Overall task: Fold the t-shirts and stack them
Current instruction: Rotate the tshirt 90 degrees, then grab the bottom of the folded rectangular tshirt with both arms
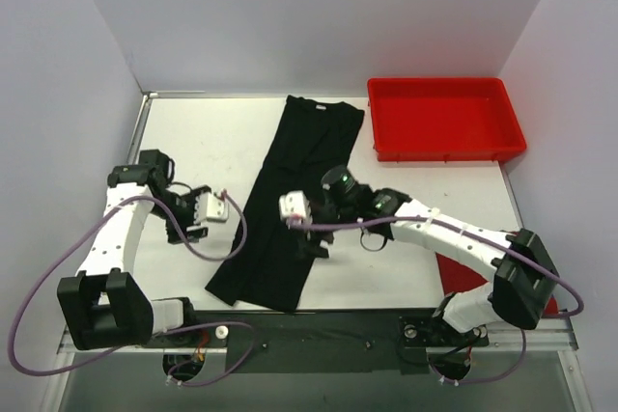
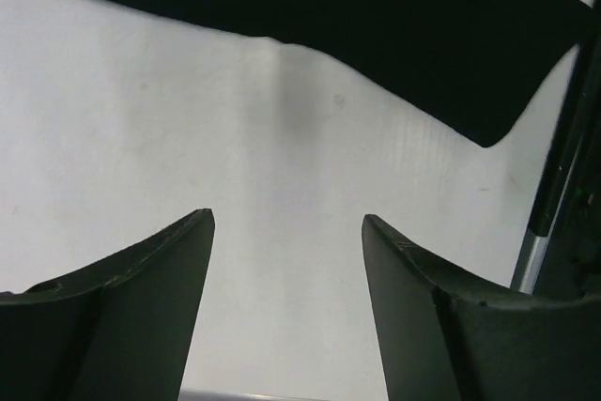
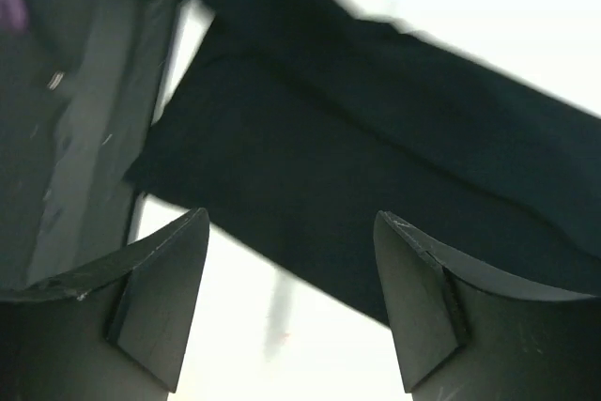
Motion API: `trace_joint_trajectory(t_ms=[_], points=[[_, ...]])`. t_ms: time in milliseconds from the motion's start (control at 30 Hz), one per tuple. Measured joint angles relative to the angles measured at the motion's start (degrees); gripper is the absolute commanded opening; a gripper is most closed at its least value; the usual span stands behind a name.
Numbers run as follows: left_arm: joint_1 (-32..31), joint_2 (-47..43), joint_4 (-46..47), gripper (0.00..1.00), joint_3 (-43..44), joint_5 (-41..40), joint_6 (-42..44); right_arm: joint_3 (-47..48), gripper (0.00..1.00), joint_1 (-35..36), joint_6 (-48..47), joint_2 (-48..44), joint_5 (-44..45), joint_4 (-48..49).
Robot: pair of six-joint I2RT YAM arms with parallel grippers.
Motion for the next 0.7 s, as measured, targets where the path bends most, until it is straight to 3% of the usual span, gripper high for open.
trace_joint_trajectory(t_ms=[200,333,500,600,633,700], points=[[-6.9,-5.0,-0.7,0.76,-16.3,-4.2,18.2,-12.0,0.59,12.9,-11.8,1.7,1.1,-2.4],[-12.5,-12.1,-2.5,0.78,-21.3,-4.5,22.4,-14.4,0.56,18.8,-16.2,4.5,3.5,-1.3],[-15.6,-13.7,-2.5,0.76,-21.5,-4.7,24.3,-16.4,0.52,24.3,-17.4,8.6,6.2,5.6],[-17.1,-13.7,-2.5,0.76,-21.5,-4.7,24.7,-16.7,0.37,25.8,-17.0,10.5,7.7,7.9],[-17.2,-13.8,-2.5,0.76,-21.5,-4.7,24.8,-16.6,0.22,25.7,-17.1,11.1,8.2,8.4],[-17.4,-14.6,-2.4,0.76,-21.5,-5.0,25.0,-16.3,0.06,25.7,-16.4,12.5,8.3,8.8]])
